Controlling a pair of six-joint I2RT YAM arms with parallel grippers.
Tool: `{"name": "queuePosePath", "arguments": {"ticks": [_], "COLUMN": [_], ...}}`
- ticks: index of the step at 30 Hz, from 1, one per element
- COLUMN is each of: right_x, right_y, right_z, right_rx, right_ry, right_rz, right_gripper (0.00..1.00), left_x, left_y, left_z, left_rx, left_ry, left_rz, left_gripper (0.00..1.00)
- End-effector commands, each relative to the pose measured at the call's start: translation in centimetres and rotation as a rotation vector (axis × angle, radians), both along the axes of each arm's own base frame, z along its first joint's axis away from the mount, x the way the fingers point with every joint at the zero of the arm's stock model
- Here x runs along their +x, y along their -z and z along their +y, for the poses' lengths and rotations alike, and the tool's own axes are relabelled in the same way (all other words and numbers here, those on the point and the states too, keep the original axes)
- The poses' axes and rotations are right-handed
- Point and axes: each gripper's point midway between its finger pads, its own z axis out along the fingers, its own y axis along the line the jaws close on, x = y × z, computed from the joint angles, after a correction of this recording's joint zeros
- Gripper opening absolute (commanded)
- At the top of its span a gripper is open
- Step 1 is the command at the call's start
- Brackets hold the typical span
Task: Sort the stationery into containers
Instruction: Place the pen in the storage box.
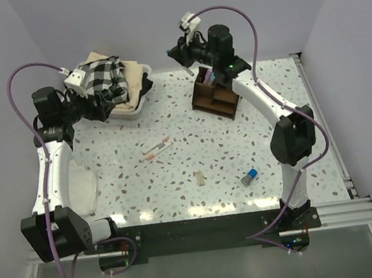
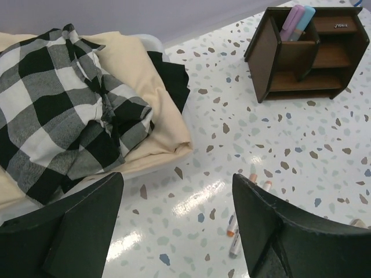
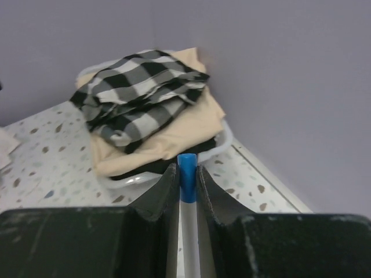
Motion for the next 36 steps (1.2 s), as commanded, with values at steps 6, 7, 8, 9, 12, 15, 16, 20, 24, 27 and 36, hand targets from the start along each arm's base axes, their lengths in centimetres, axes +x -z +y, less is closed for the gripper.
{"name": "queuePosePath", "arguments": {"ticks": [6, 7, 8, 9, 12, 15, 16, 20, 24, 27, 36], "right_x": [5.2, 5.6, 5.9, 6.5, 7.6, 8.0, 8.3, 9.2, 10.2, 10.5, 11.5], "right_y": [-3.5, -3.4, -3.2, -2.7, -1.9, -0.8, -0.3, 2.0, 3.7, 4.8, 7.9], "right_z": [-3.5, -3.9, -4.3, -5.0, -6.6, -7.7, -7.9, -9.3, -10.2, -10.4, -10.2], "right_rx": [0.201, 0.208, 0.215, 0.214, 0.225, 0.22, 0.218, 0.207, 0.223, 0.237, 0.281], "right_ry": [0.209, 0.227, 0.242, 0.259, 0.311, 0.34, 0.347, 0.377, 0.405, 0.412, 0.423], "right_rz": [-0.238, -0.242, -0.255, -0.254, -0.265, -0.277, -0.273, -0.257, -0.23, -0.224, -0.184], "right_gripper": [0.0, 0.0, 0.0, 0.0, 0.0, 0.0, 0.0, 0.0, 0.0, 0.0, 0.0], "left_x": [2.7, 2.8, 3.1, 3.3, 4.3, 5.6, 6.0, 7.9, 9.2, 9.6, 10.2], "left_y": [-1.9, -1.7, -2.0, -1.5, -1.1, -0.9, -0.8, -1.3, -0.4, -0.3, 0.3], "left_z": [-0.6, -0.8, -0.8, -0.8, -1.6, -2.6, -3.3, -4.8, -6.2, -6.7, -7.1], "left_rx": [0.055, 0.076, 0.092, 0.099, 0.162, 0.216, 0.231, 0.275, 0.325, 0.372, 0.368], "left_ry": [0.068, 0.081, 0.078, 0.081, 0.106, 0.136, 0.153, 0.171, 0.191, 0.179, 0.177], "left_rz": [-0.039, -0.04, -0.046, -0.027, -0.023, -0.029, -0.033, -0.046, -0.025, -0.023, 0.019], "left_gripper": [0.8, 0.8, 0.8, 0.8, 0.8, 0.8, 0.8, 0.81, 0.81, 0.83, 0.84]}}
